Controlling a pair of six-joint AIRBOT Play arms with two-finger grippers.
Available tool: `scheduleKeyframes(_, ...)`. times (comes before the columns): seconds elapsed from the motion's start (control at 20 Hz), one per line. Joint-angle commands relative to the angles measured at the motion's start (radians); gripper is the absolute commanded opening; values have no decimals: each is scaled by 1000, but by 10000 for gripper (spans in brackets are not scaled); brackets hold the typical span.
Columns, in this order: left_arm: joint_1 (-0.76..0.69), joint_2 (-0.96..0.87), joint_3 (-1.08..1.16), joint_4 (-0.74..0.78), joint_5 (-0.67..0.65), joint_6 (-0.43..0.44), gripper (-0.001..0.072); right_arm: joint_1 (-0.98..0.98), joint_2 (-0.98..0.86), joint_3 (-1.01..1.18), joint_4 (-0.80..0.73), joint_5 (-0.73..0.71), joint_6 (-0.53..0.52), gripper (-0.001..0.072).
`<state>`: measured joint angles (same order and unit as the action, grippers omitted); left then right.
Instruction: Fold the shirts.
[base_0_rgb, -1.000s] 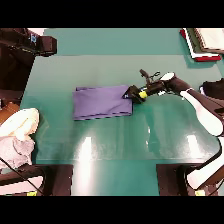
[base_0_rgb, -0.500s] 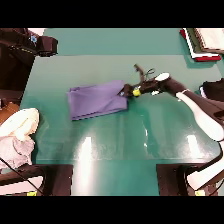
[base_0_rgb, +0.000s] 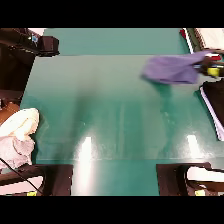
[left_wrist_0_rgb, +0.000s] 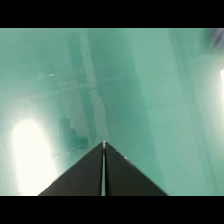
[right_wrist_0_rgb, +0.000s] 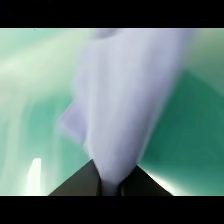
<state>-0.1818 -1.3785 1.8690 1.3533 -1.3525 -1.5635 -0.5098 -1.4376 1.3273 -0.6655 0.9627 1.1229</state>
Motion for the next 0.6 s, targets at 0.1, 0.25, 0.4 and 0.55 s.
scheduleKeyframes(0.1, 0, 1, 0, -38, 36, -11, 25, -315, 10, 1, 37, -71, -33, 14)
scheduleKeyframes(0.25, 0, 1, 0, -54, 32, -11, 25, -344, -43, 51, 63, -51, -90, 14)
scheduleKeyframes(0.4, 0, 1, 0, -56, 28, -11, 25, -343, -113, 193, 64, 40, -90, 14)
scheduleKeyframes(0.55, 0, 1, 0, -56, 27, -11, 24, -335, -125, 314, 64, 86, -90, 14)
